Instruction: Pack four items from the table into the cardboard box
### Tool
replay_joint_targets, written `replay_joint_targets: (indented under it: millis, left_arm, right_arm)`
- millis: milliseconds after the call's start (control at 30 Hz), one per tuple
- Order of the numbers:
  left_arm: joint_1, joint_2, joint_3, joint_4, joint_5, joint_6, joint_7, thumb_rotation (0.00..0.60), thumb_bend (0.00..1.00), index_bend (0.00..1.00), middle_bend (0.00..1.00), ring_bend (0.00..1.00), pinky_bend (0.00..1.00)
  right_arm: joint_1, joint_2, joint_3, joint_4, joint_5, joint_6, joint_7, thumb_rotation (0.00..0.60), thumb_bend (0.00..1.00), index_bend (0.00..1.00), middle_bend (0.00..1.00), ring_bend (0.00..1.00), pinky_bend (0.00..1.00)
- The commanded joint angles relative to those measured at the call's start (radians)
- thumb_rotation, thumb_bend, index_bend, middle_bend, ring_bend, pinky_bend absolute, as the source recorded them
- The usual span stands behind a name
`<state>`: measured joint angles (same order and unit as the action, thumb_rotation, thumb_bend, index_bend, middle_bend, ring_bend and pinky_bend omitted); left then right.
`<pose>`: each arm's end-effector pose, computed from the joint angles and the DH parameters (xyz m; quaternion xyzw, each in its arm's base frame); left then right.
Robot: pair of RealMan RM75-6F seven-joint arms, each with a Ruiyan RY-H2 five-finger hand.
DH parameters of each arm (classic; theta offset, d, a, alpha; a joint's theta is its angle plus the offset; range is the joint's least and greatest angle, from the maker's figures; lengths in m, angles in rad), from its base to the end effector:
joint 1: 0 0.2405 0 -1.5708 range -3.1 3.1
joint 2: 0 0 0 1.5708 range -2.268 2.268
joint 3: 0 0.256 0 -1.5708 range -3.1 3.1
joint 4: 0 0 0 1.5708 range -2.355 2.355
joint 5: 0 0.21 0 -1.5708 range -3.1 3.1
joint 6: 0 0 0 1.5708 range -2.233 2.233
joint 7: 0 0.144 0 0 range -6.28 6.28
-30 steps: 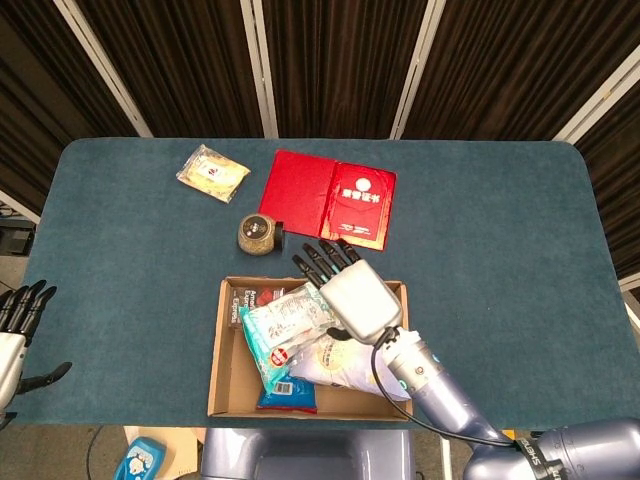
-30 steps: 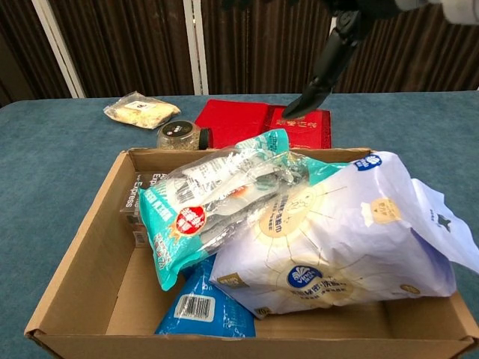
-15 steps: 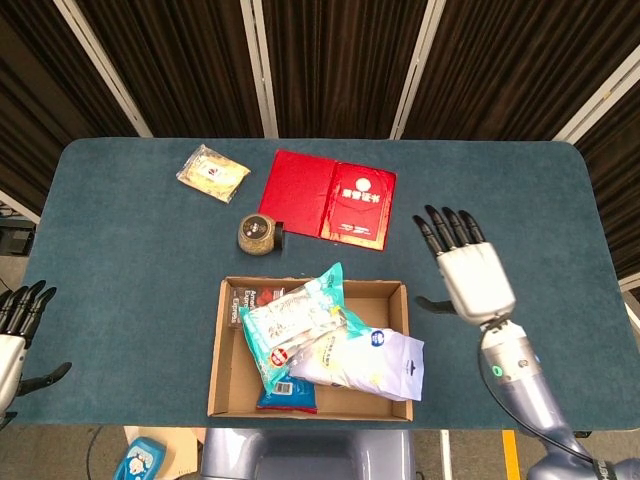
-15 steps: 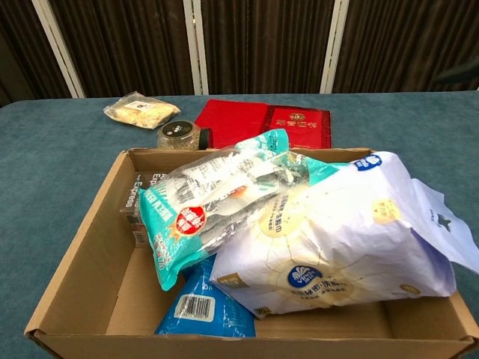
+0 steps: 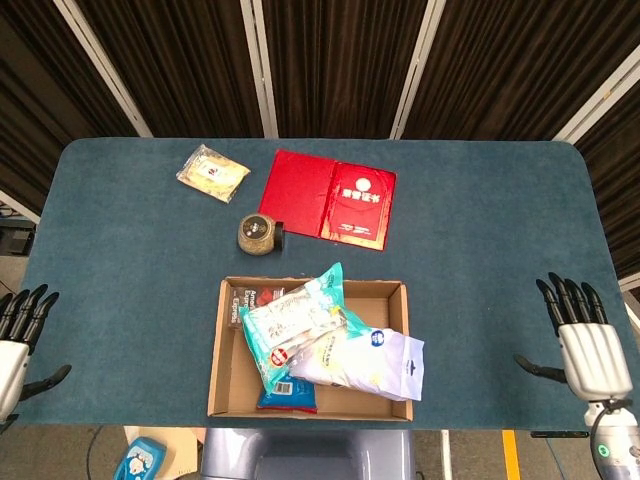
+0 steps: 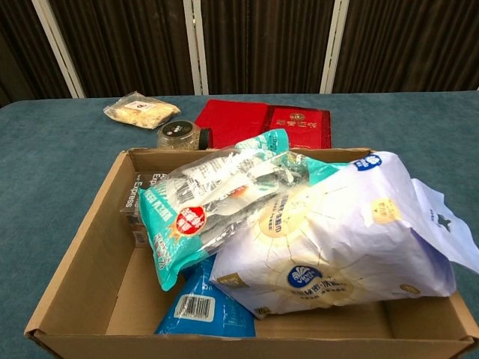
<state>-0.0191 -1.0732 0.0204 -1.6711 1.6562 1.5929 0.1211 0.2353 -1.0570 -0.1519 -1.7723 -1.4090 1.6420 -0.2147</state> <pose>-0.2923 0.1448 0.1647 -0.6369 -0.3310 -0.3792 0.5839 -0.2814 -0.1804 0.1667 0.6256 -0.3394 0.3530 0.6074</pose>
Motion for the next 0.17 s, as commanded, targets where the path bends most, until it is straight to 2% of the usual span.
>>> replay_joint_targets:
  millis: [33,167]
  left_arm:
    - [0.004,-0.01,0.007,0.013,-0.001,-0.003,0.002,0.6,0.03,0.0,0.0,0.0,0.0]
    - [0.005,-0.023,0.013,0.024,0.013,-0.003,0.004,0.6,0.03,0.0,0.0,0.0,0.0]
  right_arm:
    - [-0.072,-0.051,-0.018,0.108,-0.036,0.031,0.083,0.6,0.03,0.0,0.0,0.0,0.03]
    - [-0.084,-0.052,0.008,0.128,-0.019,0.0,0.137,0.6,0.04,0.0,0.0,0.0,0.03]
